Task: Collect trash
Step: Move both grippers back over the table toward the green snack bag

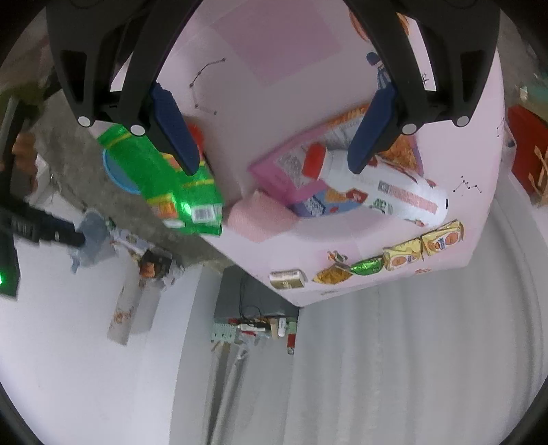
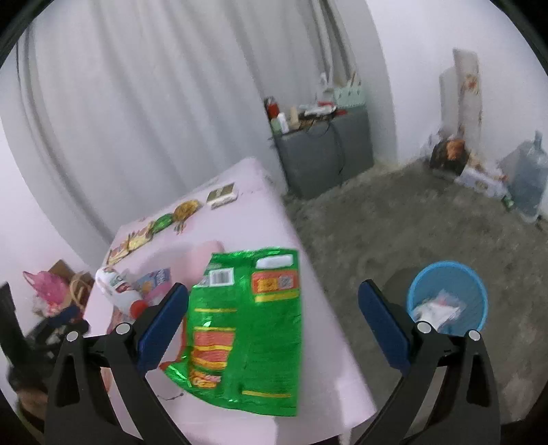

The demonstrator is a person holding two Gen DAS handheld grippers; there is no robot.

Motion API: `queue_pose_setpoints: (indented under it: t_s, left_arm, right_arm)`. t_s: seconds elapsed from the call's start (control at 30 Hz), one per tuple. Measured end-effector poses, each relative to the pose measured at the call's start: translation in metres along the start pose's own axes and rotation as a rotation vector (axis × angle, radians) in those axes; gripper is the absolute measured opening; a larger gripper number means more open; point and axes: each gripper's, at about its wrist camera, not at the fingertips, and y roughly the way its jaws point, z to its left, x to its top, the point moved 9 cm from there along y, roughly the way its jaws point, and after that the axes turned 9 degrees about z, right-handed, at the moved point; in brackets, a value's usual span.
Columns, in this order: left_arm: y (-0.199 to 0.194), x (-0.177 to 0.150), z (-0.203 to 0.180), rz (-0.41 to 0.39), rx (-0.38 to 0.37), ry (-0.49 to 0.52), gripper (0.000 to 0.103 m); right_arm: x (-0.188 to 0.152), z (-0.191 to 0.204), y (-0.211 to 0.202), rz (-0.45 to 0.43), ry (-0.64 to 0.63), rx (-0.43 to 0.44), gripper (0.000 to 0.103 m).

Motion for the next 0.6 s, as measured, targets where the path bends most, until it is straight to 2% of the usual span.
queue_pose_setpoints:
  t_s: [0.13,0.37,0.5,0.6]
  left_arm:
    - [0.005,-0.009,0.006,-0.003,0.016,0.009,0.084]
    - [0.004,-0.011,0.014,-0.034,-0.014,0.003,0.084]
    - [0.007,-0.003,0.014,-0.049,-0.022,0.031,0.084]
    - [0.014,0.006,0.012,-0.053,-0.025,0.046,0.084]
  right_arm:
    - [-0.003,0.010,0.012,0.048,-0.012,0.033,0.096]
    - [0.001,0.032,0.028,0.093,-0.029,0.112,0.096]
    - [0.000,0.034,0.035,0.108,-0.026,0.107,0.096]
    - [-0.001,0.024,0.039,0.119,-0.006,0.081,0.092]
